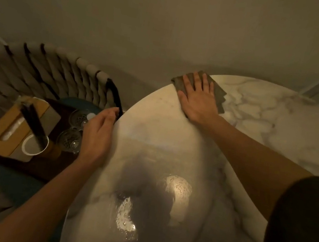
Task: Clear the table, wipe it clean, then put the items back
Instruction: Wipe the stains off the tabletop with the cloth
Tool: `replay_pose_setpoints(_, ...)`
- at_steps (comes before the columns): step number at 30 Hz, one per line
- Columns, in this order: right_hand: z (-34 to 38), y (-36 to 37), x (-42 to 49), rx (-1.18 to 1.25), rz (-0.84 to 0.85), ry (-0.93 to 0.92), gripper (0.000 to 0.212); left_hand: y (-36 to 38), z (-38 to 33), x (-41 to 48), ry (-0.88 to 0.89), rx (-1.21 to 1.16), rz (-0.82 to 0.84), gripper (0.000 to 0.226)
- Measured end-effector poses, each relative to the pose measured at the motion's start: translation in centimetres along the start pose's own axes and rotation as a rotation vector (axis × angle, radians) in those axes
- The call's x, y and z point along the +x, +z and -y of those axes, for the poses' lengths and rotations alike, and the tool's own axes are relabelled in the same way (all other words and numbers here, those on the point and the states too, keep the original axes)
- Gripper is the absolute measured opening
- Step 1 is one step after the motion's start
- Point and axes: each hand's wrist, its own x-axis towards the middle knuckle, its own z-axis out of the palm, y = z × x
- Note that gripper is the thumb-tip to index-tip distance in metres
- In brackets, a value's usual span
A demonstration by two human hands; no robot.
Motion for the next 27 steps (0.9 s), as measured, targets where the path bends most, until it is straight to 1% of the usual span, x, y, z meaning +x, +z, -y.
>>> replay_pose_setpoints(5,4.4,0.6,-2.5,0.007,0.035,-0.147,0.06,-2.9,2.1,-3.4,-0.033,-0.033,0.016,0.035)
replay_pose_setpoints(9,7.6,1.0,-5.8,0.017,0.058,-0.261,0.06,-4.7,3.7,-8.0,-0.131,-0.079,0.003,0.033)
replay_pose_setpoints(11,9.3,1.3,-7.9,0.012,0.069,-0.319,0.061,-5.2,4.2,-10.6,-0.179,-0.102,-0.018,0.032)
replay_pose_setpoints(14,11.5,1.7,-11.0,-0.001,0.083,-0.398,0.061,-5.7,4.9,-14.2,-0.248,-0.157,-0.055,0.037)
replay_pose_setpoints(20,15.2,2.7,-17.9,-0.022,0.109,-0.539,0.063,-6.5,6.3,-19.1,-0.377,-0.245,-0.142,0.041)
replay_pose_setpoints(23,16.4,3.1,-21.9,-0.037,0.116,-0.617,0.063,-6.8,6.9,-21.4,-0.391,-0.301,-0.183,0.041)
replay_pose_setpoints(27,17.9,3.7,-28.2,-0.014,0.128,-0.719,0.063,-7.5,7.5,-24.0,-0.406,-0.35,-0.224,0.035)
